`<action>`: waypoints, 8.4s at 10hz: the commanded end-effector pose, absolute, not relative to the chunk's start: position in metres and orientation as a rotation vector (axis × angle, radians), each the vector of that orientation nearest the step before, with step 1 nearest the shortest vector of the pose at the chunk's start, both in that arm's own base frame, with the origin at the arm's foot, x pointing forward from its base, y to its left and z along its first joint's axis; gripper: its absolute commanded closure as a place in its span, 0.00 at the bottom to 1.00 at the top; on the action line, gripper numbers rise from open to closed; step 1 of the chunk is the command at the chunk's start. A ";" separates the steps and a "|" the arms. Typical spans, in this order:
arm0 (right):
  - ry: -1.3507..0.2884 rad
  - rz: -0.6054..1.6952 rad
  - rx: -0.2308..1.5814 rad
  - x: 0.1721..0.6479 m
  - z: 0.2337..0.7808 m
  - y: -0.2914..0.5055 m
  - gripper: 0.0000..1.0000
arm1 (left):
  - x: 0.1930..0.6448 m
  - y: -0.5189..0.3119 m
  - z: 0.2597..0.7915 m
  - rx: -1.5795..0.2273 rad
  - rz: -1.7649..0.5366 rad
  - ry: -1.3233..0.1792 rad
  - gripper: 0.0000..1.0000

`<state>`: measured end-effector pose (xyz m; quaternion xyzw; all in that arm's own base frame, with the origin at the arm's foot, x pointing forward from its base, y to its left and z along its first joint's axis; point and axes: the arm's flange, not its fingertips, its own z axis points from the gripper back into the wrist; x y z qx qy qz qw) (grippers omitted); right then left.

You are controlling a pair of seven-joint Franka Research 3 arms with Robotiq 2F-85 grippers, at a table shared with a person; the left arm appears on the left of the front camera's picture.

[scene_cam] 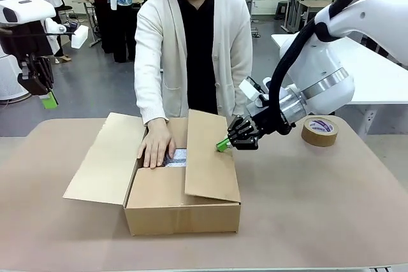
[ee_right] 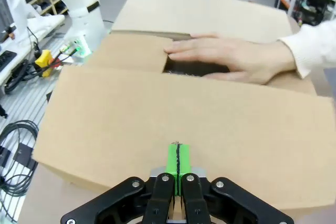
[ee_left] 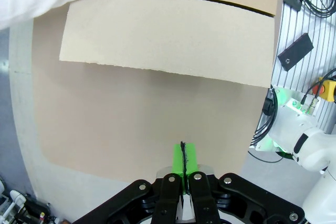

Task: Wrap the clocks to prevent damage.
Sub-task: Push the right (or left) flap of the Package Box to close it, then push the left (or right) flap of the Package Box to close it, then after the human seals the box with tape, release both hands from the side flaps of the Package Box.

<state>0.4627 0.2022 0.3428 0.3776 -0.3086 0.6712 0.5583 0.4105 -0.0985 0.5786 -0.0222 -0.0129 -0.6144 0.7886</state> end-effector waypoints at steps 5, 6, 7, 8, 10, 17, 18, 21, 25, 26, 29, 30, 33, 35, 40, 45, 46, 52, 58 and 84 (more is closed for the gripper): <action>-0.639 1.542 0.811 0.478 0.311 0.204 0.99 | 0.410 -0.097 0.582 -0.047 -1.319 -0.018 1.00; -0.644 1.575 0.813 0.475 0.311 0.202 0.99 | 0.410 -0.097 0.582 -0.047 -1.319 -0.018 1.00; -0.662 1.619 0.788 0.473 0.315 0.195 0.99 | 0.410 -0.097 0.582 -0.047 -1.319 -0.018 1.00; -0.691 1.547 0.888 0.469 0.335 0.205 0.99 | 0.410 -0.097 0.582 -0.047 -1.319 -0.018 1.00; -0.691 1.547 0.888 0.469 0.335 0.205 0.99 | 0.410 -0.097 0.582 -0.047 -1.319 -0.018 1.00; -0.691 1.547 0.888 0.469 0.335 0.205 0.99 | 0.410 -0.097 0.582 -0.047 -1.319 -0.018 1.00; -0.691 1.547 0.888 0.469 0.335 0.205 0.99 | 0.410 -0.097 0.582 -0.047 -1.319 -0.018 1.00; -0.691 1.547 0.888 0.469 0.335 0.205 0.99 | 0.414 -0.064 0.554 -0.307 -1.688 -0.232 1.00; -0.691 1.547 0.888 0.469 0.335 0.205 0.99 | 0.412 0.024 0.490 -0.626 -1.616 -0.599 1.00; -0.691 1.547 0.888 0.469 0.335 0.205 0.99 | 0.406 0.029 0.475 -0.622 -1.545 -0.648 1.00; -0.691 1.547 0.888 0.469 0.335 0.205 0.99 | 0.392 0.018 0.452 -0.624 -1.454 -0.634 1.00; -0.691 1.547 0.888 0.469 0.335 0.205 0.99 | 0.393 0.008 0.468 -0.559 -1.469 -0.608 1.00; -0.691 1.547 0.888 0.469 0.335 0.205 0.99 | 0.398 0.034 0.447 -0.657 -1.484 -0.627 1.00; -0.691 1.547 0.888 0.469 0.335 0.205 0.99 | 0.397 0.026 0.449 -0.637 -1.476 -0.606 1.00; -0.691 1.547 0.888 0.469 0.335 0.205 0.99 | 0.411 0.015 0.351 -0.711 -1.437 -0.671 1.00; -0.691 1.547 0.888 0.469 0.335 0.205 0.99 | 0.409 -0.026 0.324 -0.792 -1.441 -0.821 1.00; -0.691 1.547 0.888 0.469 0.335 0.205 0.99 | 0.409 -0.037 0.322 -0.795 -1.426 -0.835 1.00; -0.691 1.547 0.888 0.469 0.335 0.205 0.99 | 0.427 -0.095 0.344 -0.949 -1.359 -0.897 1.00; -0.691 1.547 0.888 0.469 0.335 0.205 0.99 | 0.434 -0.136 0.324 -0.923 -1.395 -0.830 1.00; -0.691 1.547 0.888 0.469 0.335 0.205 0.99 | 0.436 -0.134 0.321 -0.939 -1.405 -0.808 1.00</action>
